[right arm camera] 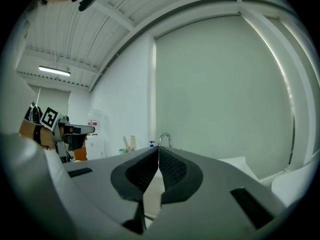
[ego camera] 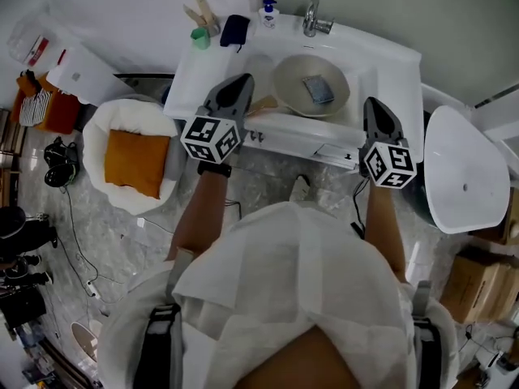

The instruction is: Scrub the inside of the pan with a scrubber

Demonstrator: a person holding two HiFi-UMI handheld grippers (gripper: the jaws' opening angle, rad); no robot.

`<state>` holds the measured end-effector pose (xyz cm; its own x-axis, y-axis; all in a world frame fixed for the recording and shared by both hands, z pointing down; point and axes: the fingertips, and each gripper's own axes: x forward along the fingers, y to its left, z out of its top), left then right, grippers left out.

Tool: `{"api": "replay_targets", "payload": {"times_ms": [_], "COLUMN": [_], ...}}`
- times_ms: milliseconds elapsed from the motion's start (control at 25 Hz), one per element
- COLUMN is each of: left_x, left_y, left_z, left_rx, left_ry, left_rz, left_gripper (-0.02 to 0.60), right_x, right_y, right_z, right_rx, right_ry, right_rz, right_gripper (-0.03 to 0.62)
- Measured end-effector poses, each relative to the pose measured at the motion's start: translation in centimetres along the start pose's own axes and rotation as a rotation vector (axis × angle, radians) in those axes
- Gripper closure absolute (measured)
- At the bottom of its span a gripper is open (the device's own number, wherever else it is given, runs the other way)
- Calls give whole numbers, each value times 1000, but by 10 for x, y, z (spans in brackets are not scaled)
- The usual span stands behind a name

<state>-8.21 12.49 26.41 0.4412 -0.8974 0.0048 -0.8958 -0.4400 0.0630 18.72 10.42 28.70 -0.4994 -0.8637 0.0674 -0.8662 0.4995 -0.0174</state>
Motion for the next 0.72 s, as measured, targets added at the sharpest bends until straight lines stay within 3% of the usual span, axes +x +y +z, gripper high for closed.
{"api": "replay_targets", "payload": {"times_ms": [280,440,720], "left_x": [65,86,115], "left_y": [20,27,50], "left_z": [-2,-19,-53], "left_rx": [-8,9,14], "left_ry": [11,67,162], "left_rz": [18,22,-53], "left_gripper": [565,565,554], "right_x": [61,85,128], "right_y": [-41,-46,-40], "right_z": [4,-4,-22], "right_rx": [7,6,12], "right_ry": [10,39,95], "right_rz": [41,73,98], "right_gripper": [586,586,586]}}
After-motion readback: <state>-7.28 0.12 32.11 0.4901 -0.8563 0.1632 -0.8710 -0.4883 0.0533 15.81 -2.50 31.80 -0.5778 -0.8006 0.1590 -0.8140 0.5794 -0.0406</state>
